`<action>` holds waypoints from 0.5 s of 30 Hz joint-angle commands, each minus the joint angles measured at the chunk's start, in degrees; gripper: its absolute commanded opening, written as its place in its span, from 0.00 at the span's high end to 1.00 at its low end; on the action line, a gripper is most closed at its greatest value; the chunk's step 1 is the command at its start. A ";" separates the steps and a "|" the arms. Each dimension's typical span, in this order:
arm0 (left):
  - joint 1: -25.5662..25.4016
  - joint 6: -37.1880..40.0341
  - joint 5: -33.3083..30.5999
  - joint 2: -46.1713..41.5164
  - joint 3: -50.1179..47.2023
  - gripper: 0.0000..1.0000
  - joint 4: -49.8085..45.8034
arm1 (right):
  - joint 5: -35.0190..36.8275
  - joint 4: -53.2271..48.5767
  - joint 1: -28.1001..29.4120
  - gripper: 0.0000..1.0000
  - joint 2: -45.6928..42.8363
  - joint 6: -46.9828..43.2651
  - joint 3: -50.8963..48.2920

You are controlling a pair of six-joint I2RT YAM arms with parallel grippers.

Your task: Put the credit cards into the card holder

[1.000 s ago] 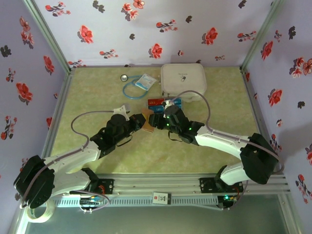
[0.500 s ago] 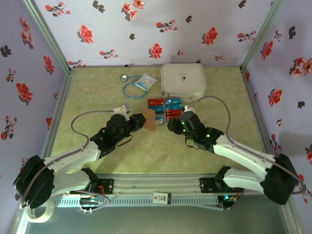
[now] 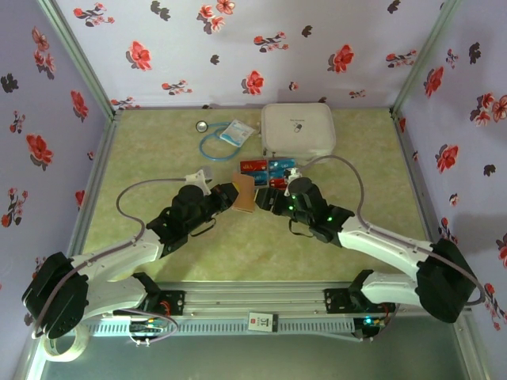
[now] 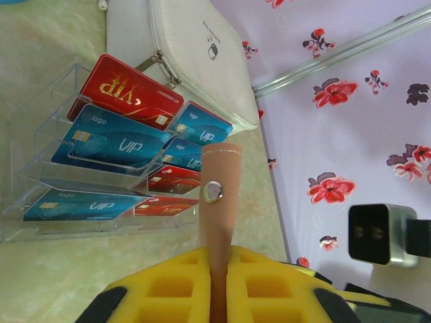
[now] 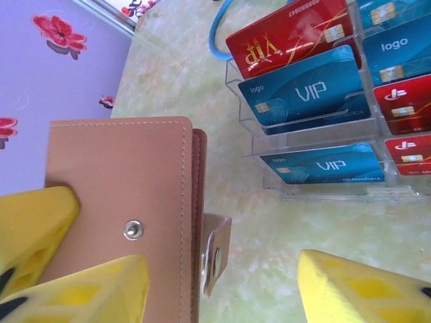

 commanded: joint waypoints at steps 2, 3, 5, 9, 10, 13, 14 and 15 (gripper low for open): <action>-0.37 -0.06 1.03 -0.27 0.05 1.00 2.88 | -0.45 5.08 -0.32 0.47 1.35 1.20 -0.35; -0.32 -0.06 1.10 -0.27 0.03 1.00 2.96 | -0.14 5.12 -0.41 0.49 1.54 1.20 -0.70; -0.35 -0.08 1.23 -0.36 0.06 1.00 3.06 | 0.47 5.26 -0.47 0.53 1.57 1.20 -1.52; -0.36 -0.14 1.20 -0.34 0.06 1.00 3.39 | 0.66 6.60 -1.34 0.59 1.80 2.05 -3.36; -0.32 -0.15 1.19 -0.20 0.04 1.00 3.49 | 0.46 6.95 -1.52 0.61 2.13 2.25 -3.61; -0.32 -0.18 1.33 -0.05 0.15 1.00 3.63 | -0.13 7.78 -1.74 0.62 3.13 2.43 -3.52; -0.32 -0.21 1.45 0.00 0.15 1.00 3.72 | -0.32 8.08 -1.76 0.62 3.43 2.42 -3.35; -0.32 -0.24 1.38 0.00 0.15 1.00 3.76 | -0.60 8.39 -1.83 0.62 3.79 2.42 -3.24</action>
